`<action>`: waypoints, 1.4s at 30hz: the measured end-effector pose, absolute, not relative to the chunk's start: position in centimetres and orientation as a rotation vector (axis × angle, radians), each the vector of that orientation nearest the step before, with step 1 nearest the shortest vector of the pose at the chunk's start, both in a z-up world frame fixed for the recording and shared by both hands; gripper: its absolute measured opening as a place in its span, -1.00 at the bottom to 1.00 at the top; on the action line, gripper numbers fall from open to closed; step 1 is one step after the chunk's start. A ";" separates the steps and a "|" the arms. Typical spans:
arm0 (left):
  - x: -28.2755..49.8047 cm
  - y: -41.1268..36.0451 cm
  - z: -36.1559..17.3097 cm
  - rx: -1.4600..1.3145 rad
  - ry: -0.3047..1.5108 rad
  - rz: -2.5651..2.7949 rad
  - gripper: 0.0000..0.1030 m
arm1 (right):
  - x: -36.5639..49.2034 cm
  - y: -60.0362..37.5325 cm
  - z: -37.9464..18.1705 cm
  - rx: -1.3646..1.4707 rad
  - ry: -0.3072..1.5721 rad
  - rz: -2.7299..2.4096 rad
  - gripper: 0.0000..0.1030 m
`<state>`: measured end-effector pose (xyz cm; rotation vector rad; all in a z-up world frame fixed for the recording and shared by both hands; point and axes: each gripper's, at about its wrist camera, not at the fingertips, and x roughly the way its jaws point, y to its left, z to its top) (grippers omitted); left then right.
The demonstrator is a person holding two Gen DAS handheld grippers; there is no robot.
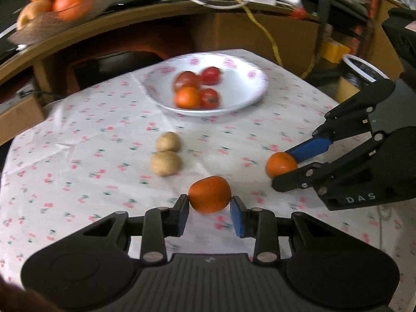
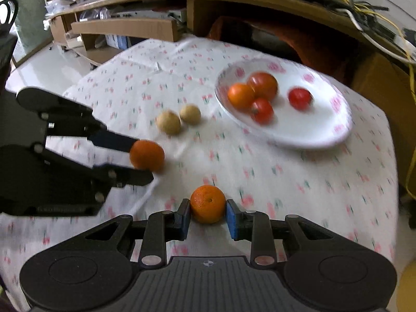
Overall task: Organize fruits
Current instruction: 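Carry both tangerines into the white bowl and open both tools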
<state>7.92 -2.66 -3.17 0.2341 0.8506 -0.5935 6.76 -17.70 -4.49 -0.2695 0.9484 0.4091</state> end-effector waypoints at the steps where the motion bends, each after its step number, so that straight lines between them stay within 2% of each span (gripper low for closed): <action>1: 7.7 -3.1 -3.2 0.252 0.844 -0.594 -0.22 | 6.2 -17.9 -4.5 -0.282 0.945 0.400 -0.45; 9: 8.0 -4.1 -3.4 0.289 0.833 -0.558 -0.20 | 5.7 -18.7 -4.6 -0.259 0.927 0.383 -0.41; 12: 8.0 -4.3 -3.4 0.295 0.821 -0.555 -0.17 | 5.7 -18.8 -4.5 -0.261 0.912 0.395 -0.33; 15: 8.4 -4.3 -3.5 0.285 0.820 -0.548 -0.09 | 5.8 -19.2 -4.6 -0.251 0.916 0.397 -0.15; 33: 7.1 -3.1 -3.5 0.273 0.831 -0.533 -0.05 | 5.5 -18.9 -4.5 -0.270 0.907 0.426 -0.17; 35: 7.1 -3.2 -3.4 0.269 0.836 -0.534 -0.09 | 5.5 -18.8 -4.5 -0.273 0.914 0.421 -0.24; 37: 7.1 -3.3 -3.4 0.260 0.842 -0.542 -0.18 | 5.4 -18.9 -4.4 -0.267 0.916 0.417 -0.42; 42: 7.1 -3.5 -3.3 0.276 0.845 -0.539 -0.20 | 5.4 -19.0 -4.3 -0.264 0.919 0.401 -0.45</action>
